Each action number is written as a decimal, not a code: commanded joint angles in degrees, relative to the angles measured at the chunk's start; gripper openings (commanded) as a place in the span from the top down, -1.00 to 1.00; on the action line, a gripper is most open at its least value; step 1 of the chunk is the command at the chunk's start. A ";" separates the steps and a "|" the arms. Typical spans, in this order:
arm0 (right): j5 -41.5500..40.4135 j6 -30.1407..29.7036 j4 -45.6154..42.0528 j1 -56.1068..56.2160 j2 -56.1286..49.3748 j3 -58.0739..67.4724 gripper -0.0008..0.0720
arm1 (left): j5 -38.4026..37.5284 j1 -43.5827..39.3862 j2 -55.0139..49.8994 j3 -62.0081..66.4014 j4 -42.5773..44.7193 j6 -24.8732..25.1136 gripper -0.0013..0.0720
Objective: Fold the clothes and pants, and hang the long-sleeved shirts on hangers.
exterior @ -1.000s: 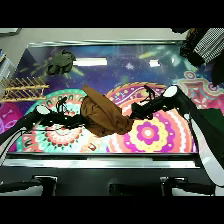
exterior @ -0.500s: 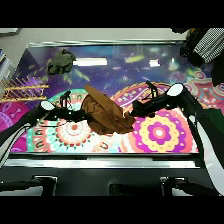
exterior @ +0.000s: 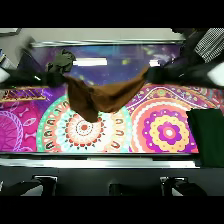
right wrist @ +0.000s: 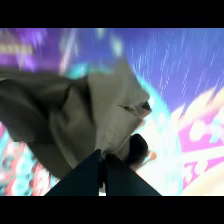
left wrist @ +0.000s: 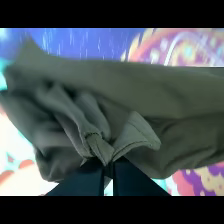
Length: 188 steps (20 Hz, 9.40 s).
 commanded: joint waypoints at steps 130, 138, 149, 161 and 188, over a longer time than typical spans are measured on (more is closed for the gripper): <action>7.48 -12.92 15.61 -26.21 -13.35 -50.36 -0.18 | -10.38 8.68 -32.74 -0.09 11.72 -13.97 0.91; -0.24 -16.50 21.35 -19.87 -13.18 -55.08 -0.20 | -10.64 8.68 -32.74 -0.09 11.72 -13.94 0.91; -3.61 -1.29 9.84 -11.82 -11.82 -42.07 0.89 | -14.08 10.03 -32.46 -0.07 11.72 -13.94 0.91; 3.87 11.89 -6.58 -22.27 -36.72 6.38 0.88 | -16.20 6.49 -31.87 -0.09 11.69 -14.21 0.91; -26.34 20.59 20.87 22.71 -6.34 -56.59 -0.39 | -15.76 5.46 -31.89 -0.09 11.67 -14.19 0.91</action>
